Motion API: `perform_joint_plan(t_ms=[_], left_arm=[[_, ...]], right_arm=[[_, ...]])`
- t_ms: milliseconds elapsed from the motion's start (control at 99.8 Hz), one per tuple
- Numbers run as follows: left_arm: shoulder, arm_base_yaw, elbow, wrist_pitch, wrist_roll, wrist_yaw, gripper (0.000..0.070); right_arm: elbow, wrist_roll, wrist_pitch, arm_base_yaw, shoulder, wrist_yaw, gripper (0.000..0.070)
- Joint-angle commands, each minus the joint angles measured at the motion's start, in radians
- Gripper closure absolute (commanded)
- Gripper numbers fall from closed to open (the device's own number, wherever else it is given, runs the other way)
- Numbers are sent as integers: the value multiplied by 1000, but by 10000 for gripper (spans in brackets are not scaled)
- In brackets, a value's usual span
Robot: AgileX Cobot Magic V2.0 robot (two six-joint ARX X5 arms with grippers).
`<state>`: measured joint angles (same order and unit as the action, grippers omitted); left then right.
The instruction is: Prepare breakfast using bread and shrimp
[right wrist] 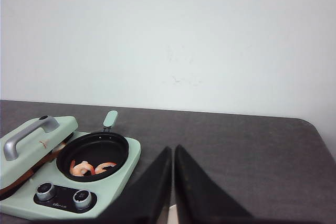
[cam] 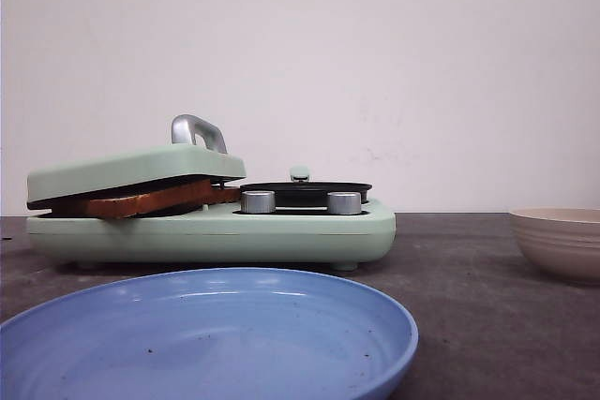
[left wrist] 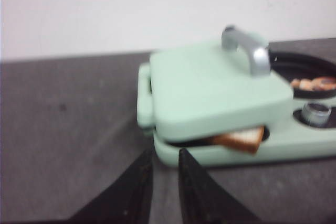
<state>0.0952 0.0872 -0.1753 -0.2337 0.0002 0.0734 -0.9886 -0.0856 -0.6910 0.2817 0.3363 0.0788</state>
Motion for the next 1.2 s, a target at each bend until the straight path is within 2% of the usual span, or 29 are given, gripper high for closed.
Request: perform_joint_plan(t_ms=[0,180,351,521,1192], left_arm=[[-12,-5,17,13,-32,-12,672],[-53,-22,86,-18,-33,-76,672],[-92,-30,130,-43,-44,-78,672],[-92,-31,131,-43,-7,-102,672],[-92,-31,130,-34,-16,-100,672]], right_arm=[[-13,-11,10,4,6,1,700],[-13,-11,10,4,6,1,700],[-13,-11,11,4,7,1,700],[-13,-11,10,4,7,1,700],[-13,-11,10,4,7,1,700]])
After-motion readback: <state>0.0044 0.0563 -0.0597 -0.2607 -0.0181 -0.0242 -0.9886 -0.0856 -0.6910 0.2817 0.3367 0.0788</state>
